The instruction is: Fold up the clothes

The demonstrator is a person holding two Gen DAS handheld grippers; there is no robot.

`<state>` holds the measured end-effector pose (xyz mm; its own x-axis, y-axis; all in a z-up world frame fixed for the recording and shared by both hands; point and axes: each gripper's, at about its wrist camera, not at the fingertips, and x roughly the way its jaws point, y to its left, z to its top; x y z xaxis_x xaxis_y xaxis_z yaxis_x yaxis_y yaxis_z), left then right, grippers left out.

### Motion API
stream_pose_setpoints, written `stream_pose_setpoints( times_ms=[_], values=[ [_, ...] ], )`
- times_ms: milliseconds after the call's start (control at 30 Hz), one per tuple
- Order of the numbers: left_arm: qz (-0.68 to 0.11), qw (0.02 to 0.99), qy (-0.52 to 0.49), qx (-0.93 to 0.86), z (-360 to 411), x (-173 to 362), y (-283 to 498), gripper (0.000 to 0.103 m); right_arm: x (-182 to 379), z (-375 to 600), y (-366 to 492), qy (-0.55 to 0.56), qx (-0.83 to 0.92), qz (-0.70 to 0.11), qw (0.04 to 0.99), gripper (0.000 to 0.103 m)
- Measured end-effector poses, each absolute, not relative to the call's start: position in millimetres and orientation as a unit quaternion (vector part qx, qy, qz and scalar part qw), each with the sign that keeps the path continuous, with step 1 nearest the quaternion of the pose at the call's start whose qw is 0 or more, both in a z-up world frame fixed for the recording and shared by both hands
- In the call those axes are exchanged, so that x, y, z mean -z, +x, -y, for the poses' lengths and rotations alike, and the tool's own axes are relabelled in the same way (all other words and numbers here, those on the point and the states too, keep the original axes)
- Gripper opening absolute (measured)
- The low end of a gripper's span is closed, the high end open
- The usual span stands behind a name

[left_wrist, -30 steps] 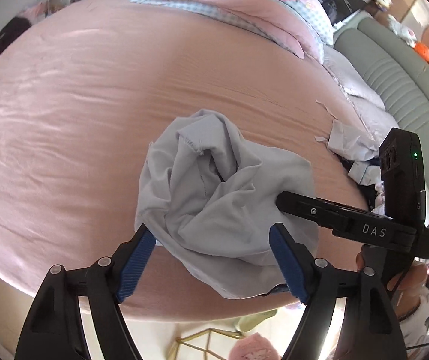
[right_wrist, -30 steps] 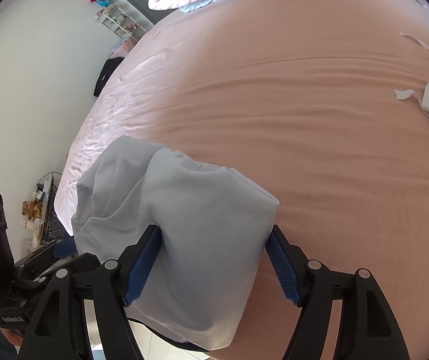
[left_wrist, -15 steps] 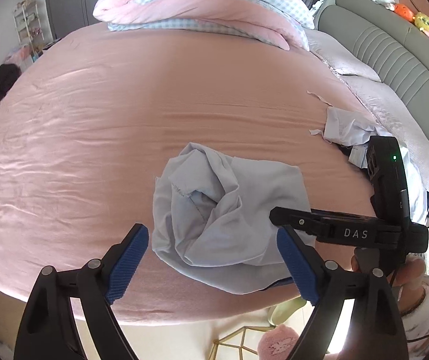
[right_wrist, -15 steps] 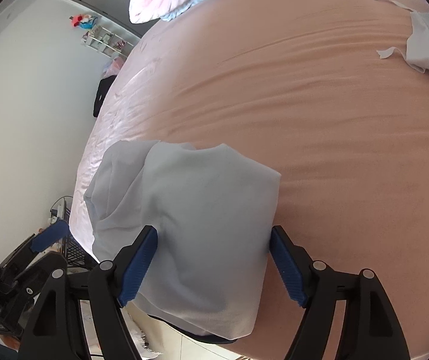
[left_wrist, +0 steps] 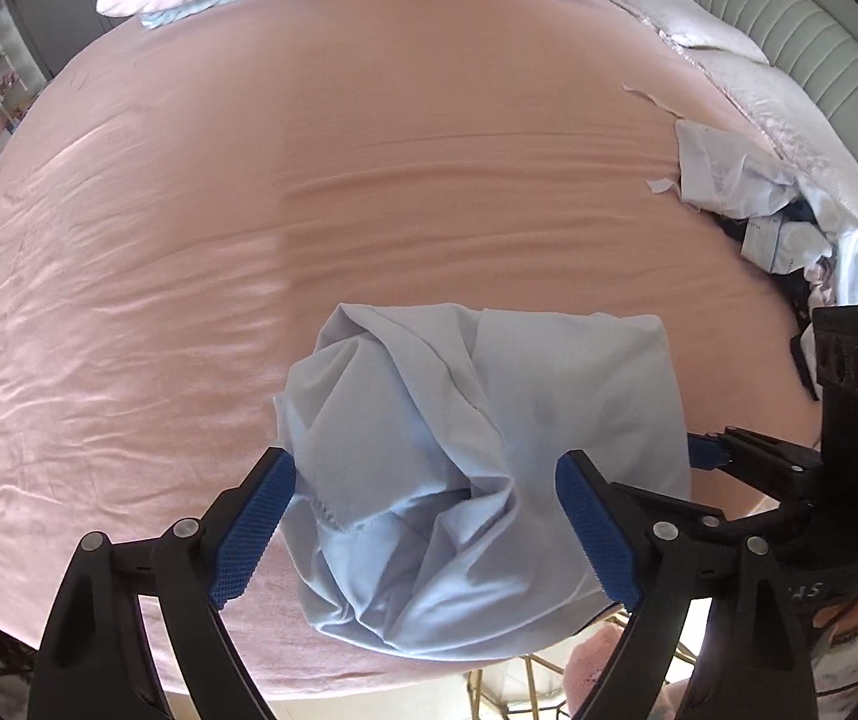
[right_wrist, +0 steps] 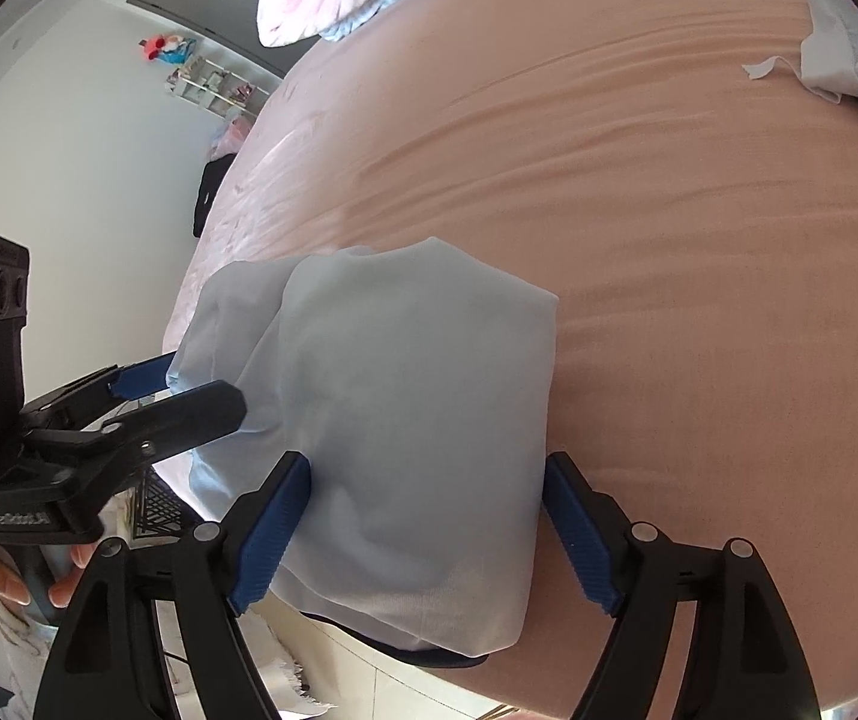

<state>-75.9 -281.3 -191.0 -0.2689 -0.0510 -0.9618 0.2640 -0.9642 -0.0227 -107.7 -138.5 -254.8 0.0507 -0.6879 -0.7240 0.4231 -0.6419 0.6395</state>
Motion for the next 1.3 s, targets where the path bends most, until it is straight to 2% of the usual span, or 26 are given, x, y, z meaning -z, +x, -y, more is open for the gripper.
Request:
stream_pose_setpoints(
  times_ms=[100,467,600,833,1033,1133,1200,1300],
  values=[
    [-0.080,0.105,0.611,0.781,286.5,201.5,-76.4,0.089,255.8,136.4,-107.7,0.599,0.680,0.113,0.408,0.082],
    [-0.217,0.093,0.583,0.778,341.2,214.8,-53.9,0.090,262.7,126.4,-109.4,0.599,0.672,0.128,0.416,0.083],
    [-0.215,0.082,0.588,0.775,343.0,226.4,-53.4,0.098,263.3,125.8,-110.2,0.599,0.672,0.125,0.417,0.083],
    [-0.355,0.036,0.576,0.736,362.6,261.1,-37.2,0.099,265.0,128.9,-110.3,0.597,0.675,0.125,0.415,0.085],
    [-0.353,0.060,0.540,0.762,344.4,261.1,-26.4,0.101,269.4,131.7,-112.3,0.599,0.676,0.150,0.401,0.085],
    [-0.332,0.079,0.528,0.778,328.9,256.4,-27.5,0.100,271.1,131.5,-114.2,0.598,0.677,0.171,0.394,0.085],
    [-0.320,0.090,0.516,0.789,324.3,251.4,-31.1,0.089,271.1,132.5,-114.5,0.596,0.678,0.174,0.393,0.085],
    [-0.302,0.112,0.501,0.804,327.7,249.8,-36.4,0.081,270.7,132.6,-114.6,0.592,0.682,0.178,0.392,0.084]
  ],
)
